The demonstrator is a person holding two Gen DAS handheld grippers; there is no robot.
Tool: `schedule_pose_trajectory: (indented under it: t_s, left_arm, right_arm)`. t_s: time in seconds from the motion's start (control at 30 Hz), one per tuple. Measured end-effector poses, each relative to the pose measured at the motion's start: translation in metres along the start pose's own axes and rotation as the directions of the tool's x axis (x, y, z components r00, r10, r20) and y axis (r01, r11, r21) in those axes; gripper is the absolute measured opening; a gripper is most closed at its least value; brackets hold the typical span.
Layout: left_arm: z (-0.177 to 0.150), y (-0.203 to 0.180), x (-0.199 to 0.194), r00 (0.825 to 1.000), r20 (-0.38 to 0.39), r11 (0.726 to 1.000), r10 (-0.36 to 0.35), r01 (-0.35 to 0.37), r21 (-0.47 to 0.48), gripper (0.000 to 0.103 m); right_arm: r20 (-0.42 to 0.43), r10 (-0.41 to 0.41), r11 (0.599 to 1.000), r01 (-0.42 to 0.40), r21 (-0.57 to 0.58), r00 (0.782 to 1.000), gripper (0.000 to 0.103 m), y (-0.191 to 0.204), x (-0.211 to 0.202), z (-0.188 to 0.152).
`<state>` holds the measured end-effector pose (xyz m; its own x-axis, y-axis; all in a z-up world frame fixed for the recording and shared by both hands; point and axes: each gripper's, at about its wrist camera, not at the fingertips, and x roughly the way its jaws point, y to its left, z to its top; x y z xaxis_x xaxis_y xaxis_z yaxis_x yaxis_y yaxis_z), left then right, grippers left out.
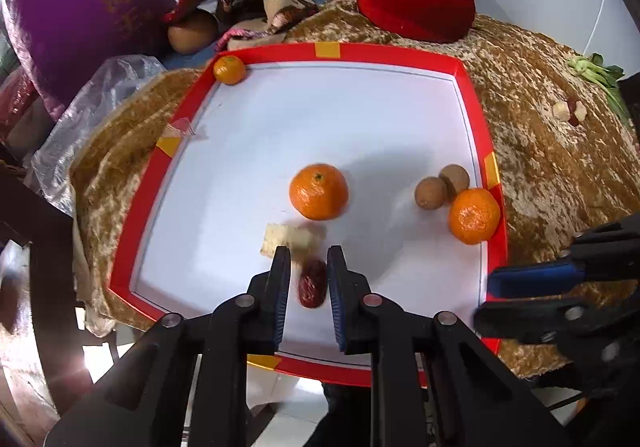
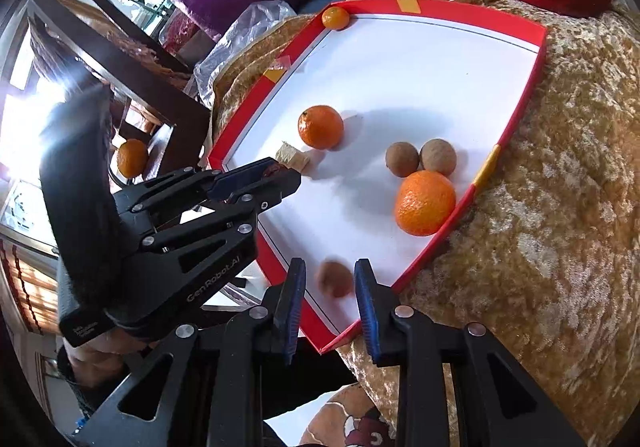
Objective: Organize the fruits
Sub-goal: 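Carry the date and nut over the tray and open both tools to release, then grasp a beige chunk on the cloth with the right tool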
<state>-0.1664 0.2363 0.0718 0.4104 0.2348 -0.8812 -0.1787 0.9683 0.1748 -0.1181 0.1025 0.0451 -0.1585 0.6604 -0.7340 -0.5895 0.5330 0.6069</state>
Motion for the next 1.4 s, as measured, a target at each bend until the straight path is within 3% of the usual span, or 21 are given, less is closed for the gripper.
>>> schedule_pose_trajectory:
  t_s: [0.13,0.2,0.3,0.4,0.6,0.8,0.93,1.2,1.3,1.4]
  left_arm:
    - [0.010,-0.013,-0.014,0.995,0.091,0.998,0.046,-0.049,0.032,0.032]
    - [0.017,-0.025,-0.026,0.986,0.164,0.998,0.032,-0.041,0.049,0.043]
    - [0.027,-0.053,-0.044,0.965,0.259,0.995,-0.044,0.019,0.099,0.059]
    - [0.037,-0.089,-0.054,0.946,0.290,0.980,-0.143,0.094,0.176,0.059]
    - [0.058,-0.166,-0.038,0.944,0.212,0.933,-0.254,0.181,0.312,0.059]
    - [0.076,-0.230,-0.021,0.934,0.192,0.892,-0.300,0.203,0.404,0.059]
    - [0.092,-0.252,-0.005,0.927,0.200,0.873,-0.318,0.204,0.444,0.059]
    - [0.110,-0.274,0.022,0.928,0.135,0.787,-0.347,0.210,0.581,0.059]
    - [0.119,-0.270,0.029,0.908,0.097,0.755,-0.407,0.276,0.594,0.059]
    - [0.119,-0.274,0.033,0.904,0.078,0.718,-0.419,0.278,0.639,0.059]
  right_arm:
    - [0.059,0.008,0.999,-0.010,0.033,0.998,0.027,-0.013,-0.030,0.004]
    - [0.105,0.002,0.998,-0.009,0.064,0.994,0.027,-0.026,-0.052,0.007]
    - [0.166,-0.021,0.991,-0.001,0.134,0.986,0.028,-0.054,-0.086,0.009]
    - [0.224,-0.068,0.972,0.014,0.233,0.972,0.028,-0.093,-0.125,0.005]
    - [0.324,-0.140,0.884,-0.030,0.467,0.936,0.028,-0.191,-0.198,-0.011]
    - [0.289,-0.184,0.815,-0.018,0.579,0.939,0.028,-0.250,-0.205,-0.009]
    - [0.262,-0.197,0.789,-0.006,0.614,0.945,0.028,-0.269,-0.196,-0.012]
    - [0.234,-0.250,0.755,0.038,0.654,0.939,0.028,-0.289,-0.180,-0.005]
    - [0.247,-0.241,0.750,0.018,0.661,0.939,0.028,-0.293,-0.179,-0.002]
    - [0.258,-0.261,0.752,0.028,0.659,0.930,0.028,-0.290,-0.179,0.004]
